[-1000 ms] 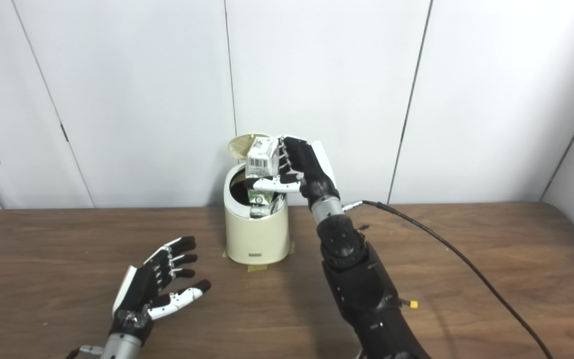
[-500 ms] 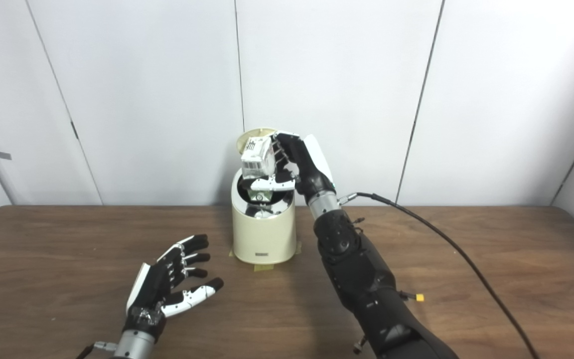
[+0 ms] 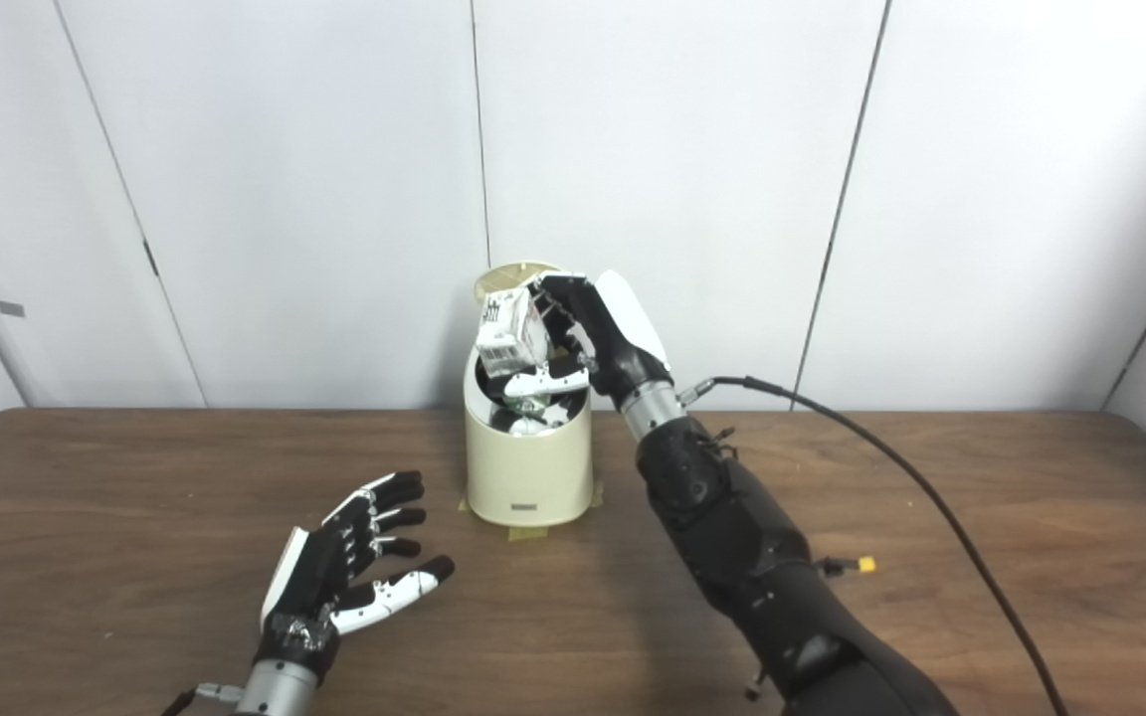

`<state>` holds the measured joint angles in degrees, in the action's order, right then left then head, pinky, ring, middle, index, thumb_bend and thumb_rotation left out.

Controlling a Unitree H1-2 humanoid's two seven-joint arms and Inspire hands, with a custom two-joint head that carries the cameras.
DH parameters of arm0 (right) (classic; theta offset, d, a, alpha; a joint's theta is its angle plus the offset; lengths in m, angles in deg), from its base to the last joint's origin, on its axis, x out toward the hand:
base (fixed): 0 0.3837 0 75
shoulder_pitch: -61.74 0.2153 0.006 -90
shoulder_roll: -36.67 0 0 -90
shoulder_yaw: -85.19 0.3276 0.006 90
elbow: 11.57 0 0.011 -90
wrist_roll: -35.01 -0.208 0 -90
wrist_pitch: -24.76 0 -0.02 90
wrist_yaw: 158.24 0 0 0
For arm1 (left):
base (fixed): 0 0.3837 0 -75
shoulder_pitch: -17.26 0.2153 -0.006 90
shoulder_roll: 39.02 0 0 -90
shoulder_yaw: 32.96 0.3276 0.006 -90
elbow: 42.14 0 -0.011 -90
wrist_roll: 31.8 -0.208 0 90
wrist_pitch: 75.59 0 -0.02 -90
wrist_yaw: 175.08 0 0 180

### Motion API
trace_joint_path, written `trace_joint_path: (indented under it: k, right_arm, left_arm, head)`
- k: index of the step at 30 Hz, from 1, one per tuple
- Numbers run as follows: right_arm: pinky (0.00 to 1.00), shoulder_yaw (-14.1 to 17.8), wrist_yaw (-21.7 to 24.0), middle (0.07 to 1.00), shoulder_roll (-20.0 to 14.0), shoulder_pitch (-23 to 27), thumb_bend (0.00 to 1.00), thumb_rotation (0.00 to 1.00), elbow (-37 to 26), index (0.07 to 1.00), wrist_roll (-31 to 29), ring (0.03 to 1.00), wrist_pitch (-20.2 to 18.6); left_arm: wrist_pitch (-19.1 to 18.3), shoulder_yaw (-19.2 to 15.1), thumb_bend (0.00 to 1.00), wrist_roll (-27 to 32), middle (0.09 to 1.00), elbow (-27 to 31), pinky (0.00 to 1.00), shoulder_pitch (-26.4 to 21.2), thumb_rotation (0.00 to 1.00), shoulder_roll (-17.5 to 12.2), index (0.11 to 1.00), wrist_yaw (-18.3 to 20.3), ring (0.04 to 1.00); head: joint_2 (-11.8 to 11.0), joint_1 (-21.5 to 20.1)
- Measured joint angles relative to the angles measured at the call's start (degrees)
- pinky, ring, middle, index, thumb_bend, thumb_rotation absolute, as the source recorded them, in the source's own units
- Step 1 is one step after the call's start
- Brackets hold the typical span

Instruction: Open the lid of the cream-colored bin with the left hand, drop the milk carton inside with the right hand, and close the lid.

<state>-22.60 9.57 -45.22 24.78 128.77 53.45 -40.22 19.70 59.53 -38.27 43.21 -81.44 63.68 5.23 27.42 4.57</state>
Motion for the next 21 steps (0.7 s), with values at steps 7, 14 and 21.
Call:
trace_joint_path:
  k: [7, 14, 21]
  right_arm:
    - [0.62, -0.3, 5.4, 0.803, -2.0, -0.1, 0.83, 0.00, -0.9, 0.758, 0.1, 0.766, 1.0]
    - [0.62, 0.3, 7.1, 0.815, -2.5, -0.5, 0.84, 0.00, -1.4, 0.785, 0.3, 0.780, 1.0]
    - [0.60, 1.1, 7.9, 0.803, -2.5, -1.2, 0.84, 0.00, -2.7, 0.781, 0.3, 0.757, 1.0]
  left_arm:
    - [-0.1, 0.0, 0.72, 0.0, 0.822, 0.0, 0.65, 0.0, 0.07, -0.2, 0.799, 0.1, 0.769]
    - [-0.1, 0.0, 0.71, 0.2, 0.818, 0.0, 0.65, 0.0, 0.07, -0.2, 0.797, 0.2, 0.766]
    - [0.0, 0.0, 0.71, 0.6, 0.817, -0.1, 0.65, 0.0, 0.06, -0.3, 0.796, 0.3, 0.765]
  head:
    - [0.2, -0.6]
    - [0.4, -1.0]
    - [0.3, -1.1]
